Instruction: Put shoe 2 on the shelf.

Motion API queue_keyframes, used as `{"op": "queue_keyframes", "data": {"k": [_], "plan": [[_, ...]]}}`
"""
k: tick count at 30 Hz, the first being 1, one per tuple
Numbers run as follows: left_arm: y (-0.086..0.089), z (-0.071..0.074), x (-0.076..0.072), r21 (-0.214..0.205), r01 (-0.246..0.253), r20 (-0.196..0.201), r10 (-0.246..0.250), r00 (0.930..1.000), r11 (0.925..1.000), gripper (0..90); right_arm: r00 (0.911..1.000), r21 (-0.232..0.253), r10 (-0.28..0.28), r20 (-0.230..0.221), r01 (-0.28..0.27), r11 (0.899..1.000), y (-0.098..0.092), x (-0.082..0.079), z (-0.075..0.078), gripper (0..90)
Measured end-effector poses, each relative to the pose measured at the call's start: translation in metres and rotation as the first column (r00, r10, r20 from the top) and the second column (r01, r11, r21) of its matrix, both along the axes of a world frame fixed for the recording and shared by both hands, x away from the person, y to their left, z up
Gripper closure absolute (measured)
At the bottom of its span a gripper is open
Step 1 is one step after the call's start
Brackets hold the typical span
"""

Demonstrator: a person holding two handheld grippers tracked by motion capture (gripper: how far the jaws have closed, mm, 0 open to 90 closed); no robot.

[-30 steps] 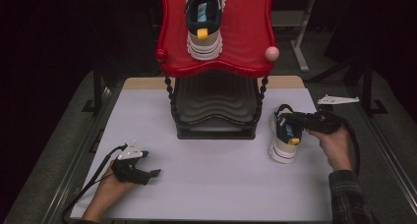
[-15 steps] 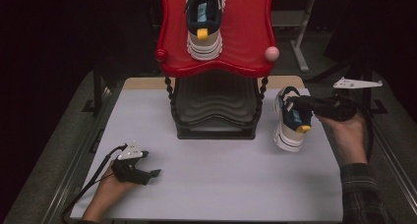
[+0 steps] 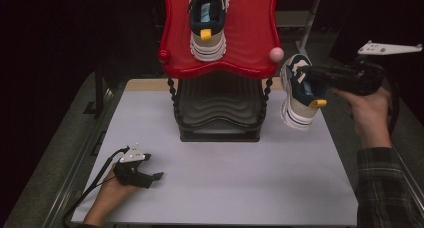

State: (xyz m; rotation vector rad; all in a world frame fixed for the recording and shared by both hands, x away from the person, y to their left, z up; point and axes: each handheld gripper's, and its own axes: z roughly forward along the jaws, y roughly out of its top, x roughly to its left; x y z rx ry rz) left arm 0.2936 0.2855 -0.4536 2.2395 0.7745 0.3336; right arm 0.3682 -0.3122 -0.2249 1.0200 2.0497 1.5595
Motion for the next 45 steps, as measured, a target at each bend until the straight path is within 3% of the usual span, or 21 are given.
{"op": "queue_keyframes", "data": {"k": [2, 3, 6, 10, 12, 14, 20, 22, 28, 34, 45], "plan": [[0.000, 0.000, 0.000, 0.004, 0.002, -0.001, -0.002, 1.0000, 1.0000, 14.1, 0.9996, 0.005, -0.003, 0.028, 0.003, 1.000, 0.001, -0.001, 0.017, 69.6], [0.000, 0.000, 0.000, 0.004, 0.002, -0.001, -0.002, 1.0000, 1.0000, 14.1, 0.9996, 0.005, -0.003, 0.028, 0.003, 1.000, 0.001, -0.001, 0.017, 69.6], [0.000, 0.000, 0.000, 0.005, 0.002, 0.000, -0.002, 1.0000, 1.0000, 14.1, 0.9973, 0.011, -0.020, 0.071, 0.020, 1.000, 0.000, -0.002, 0.041, 69.9], [0.000, 0.000, 0.000, 0.007, 0.004, -0.001, -0.004, 1.0000, 1.0000, 14.1, 0.9954, 0.017, -0.027, 0.092, 0.025, 1.000, 0.000, -0.004, 0.055, 69.9], [0.000, 0.000, 0.000, 0.005, 0.003, 0.001, -0.003, 1.0000, 1.0000, 14.1, 0.9921, 0.018, -0.033, 0.121, 0.031, 0.999, 0.000, -0.005, 0.073, 70.1], [0.000, 0.000, 0.000, 0.005, 0.003, 0.001, -0.003, 1.0000, 1.0000, 14.1, 0.9913, 0.019, -0.034, 0.127, 0.031, 0.999, 0.000, -0.005, 0.077, 70.1], [0.000, 0.000, 0.000, 0.004, 0.002, 0.002, -0.002, 1.0000, 1.0000, 14.1, 0.9807, 0.036, -0.047, 0.190, 0.041, 0.998, 0.006, -0.007, 0.112, 70.6], [0.000, 0.000, 0.000, 0.004, 0.002, 0.002, -0.002, 1.0000, 1.0000, 14.1, 0.9796, 0.039, -0.047, 0.195, 0.041, 0.998, 0.007, -0.006, 0.115, 70.6], [0.000, 0.000, 0.000, 0.005, 0.003, 0.001, -0.003, 1.0000, 1.0000, 14.1, 0.9715, 0.047, -0.023, 0.236, 0.012, 0.999, 0.027, 0.000, 0.141, 70.9], [0.000, 0.000, 0.000, 0.003, 0.001, 0.002, -0.001, 1.0000, 1.0000, 14.1, 0.9667, 0.044, 0.006, 0.256, -0.018, 0.999, 0.052, 0.012, 0.152, 71.1], [0.000, 0.000, 0.000, 0.003, 0.002, 0.002, -0.002, 1.0000, 1.0000, 14.0, 0.9640, 0.025, 0.051, 0.261, -0.059, 0.998, 0.092, 0.044, 0.155, 71.5]]}}
